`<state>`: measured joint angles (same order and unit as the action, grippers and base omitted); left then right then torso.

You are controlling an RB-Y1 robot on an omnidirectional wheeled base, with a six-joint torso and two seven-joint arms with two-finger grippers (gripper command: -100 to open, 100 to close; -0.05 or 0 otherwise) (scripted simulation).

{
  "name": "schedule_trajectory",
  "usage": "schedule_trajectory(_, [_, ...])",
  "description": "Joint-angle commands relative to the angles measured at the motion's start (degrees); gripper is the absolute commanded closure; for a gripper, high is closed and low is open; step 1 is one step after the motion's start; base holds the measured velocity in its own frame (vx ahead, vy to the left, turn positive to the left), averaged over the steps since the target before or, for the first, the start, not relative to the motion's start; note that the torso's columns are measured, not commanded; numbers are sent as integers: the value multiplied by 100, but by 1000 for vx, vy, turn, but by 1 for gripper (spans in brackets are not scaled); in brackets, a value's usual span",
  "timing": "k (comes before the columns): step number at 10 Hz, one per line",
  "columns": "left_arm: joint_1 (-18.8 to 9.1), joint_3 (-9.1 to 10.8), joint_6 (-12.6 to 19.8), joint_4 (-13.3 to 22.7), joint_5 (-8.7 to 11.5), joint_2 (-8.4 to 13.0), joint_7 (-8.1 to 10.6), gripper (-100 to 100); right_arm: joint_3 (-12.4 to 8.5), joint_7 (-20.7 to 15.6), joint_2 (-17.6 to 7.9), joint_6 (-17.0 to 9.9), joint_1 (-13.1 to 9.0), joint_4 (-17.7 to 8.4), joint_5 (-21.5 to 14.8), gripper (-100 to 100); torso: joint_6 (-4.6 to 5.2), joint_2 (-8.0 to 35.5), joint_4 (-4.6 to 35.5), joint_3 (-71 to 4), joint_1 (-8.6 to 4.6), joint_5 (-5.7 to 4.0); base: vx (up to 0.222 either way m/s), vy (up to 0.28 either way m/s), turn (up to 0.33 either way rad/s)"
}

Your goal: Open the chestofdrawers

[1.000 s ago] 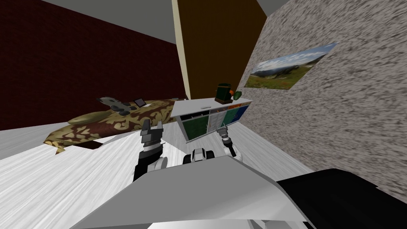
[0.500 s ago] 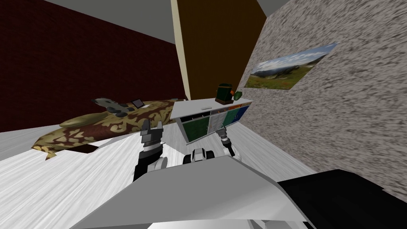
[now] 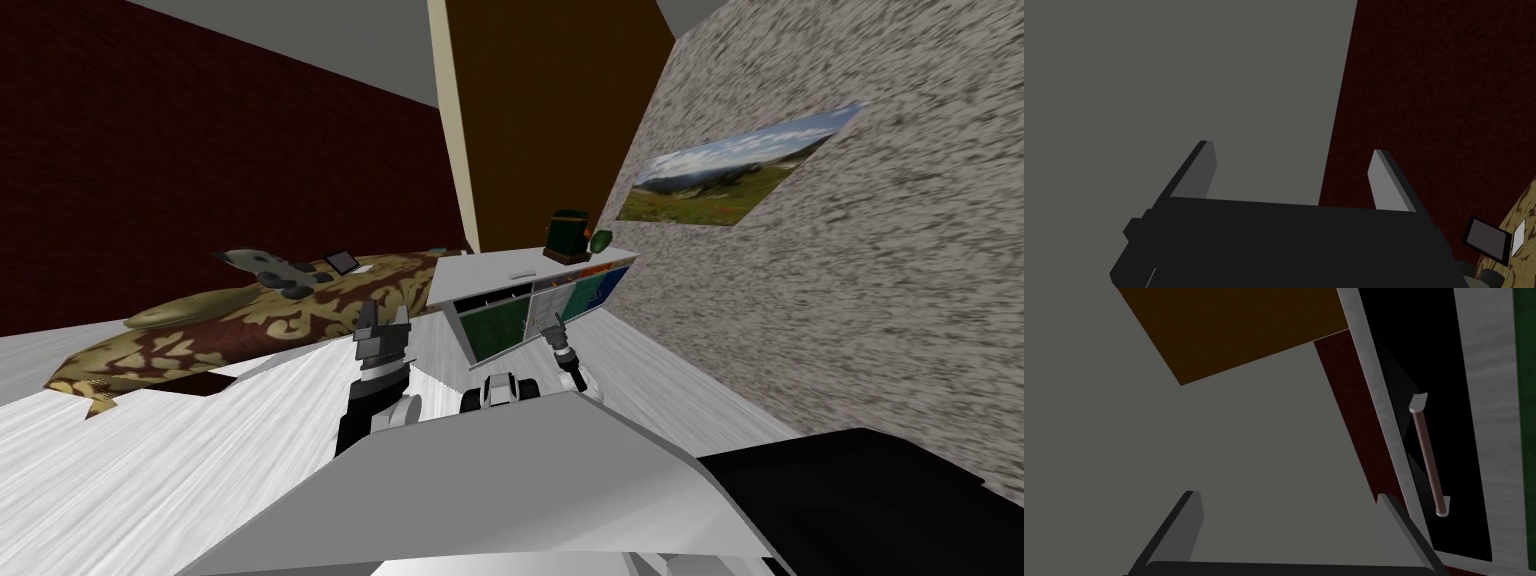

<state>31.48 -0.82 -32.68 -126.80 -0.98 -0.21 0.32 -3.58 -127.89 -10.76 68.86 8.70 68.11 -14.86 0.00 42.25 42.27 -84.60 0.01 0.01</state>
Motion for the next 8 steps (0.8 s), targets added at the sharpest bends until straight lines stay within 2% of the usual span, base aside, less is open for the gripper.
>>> schedule_trajectory(1, [-1,0,0,0,0,0,0,0,13,-408,44,127,-127,-312,-66,-100,0,19,5,12,-11,-3,69,29,-30])
schedule_trajectory(2, [0,0,0,0,0,0,0,0,13,-549,44,127,-127,-312,-66,-100,0,9,4,8,-6,-3,78,34,-21])
schedule_trajectory(3, [0,0,0,0,0,0,0,0,29,-717,102,215,-226,-548,-122,-100,0,3,2,3,-1,-1,99,38,-28])
schedule_trajectory(4, [0,0,0,0,0,0,0,0,29,-883,102,215,-226,-548,-122,-100,-1,-7,-1,-3,2,0,90,40,-13])
schedule_trajectory(5, [0,0,0,0,0,0,0,0,44,-1058,175,297,-319,-768,-174,-100,0,-1,0,0,1,0,111,37,-30])
schedule_trajectory(6, [0,0,0,0,0,0,0,0,44,-1193,175,297,-319,-768,-174,-100,0,-5,0,-1,-1,-1,88,41,-9])
schedule_trajectory(7, [0,0,0,0,0,0,0,0,59,-1374,264,371,-407,-972,-222,-100,0,7,2,4,-1,-1,91,43,-24])
schedule_trajectory(8, [0,0,0,0,0,0,0,0,59,-1478,264,371,-407,-972,-222,-100,0,6,3,6,0,-1,71,36,-10])
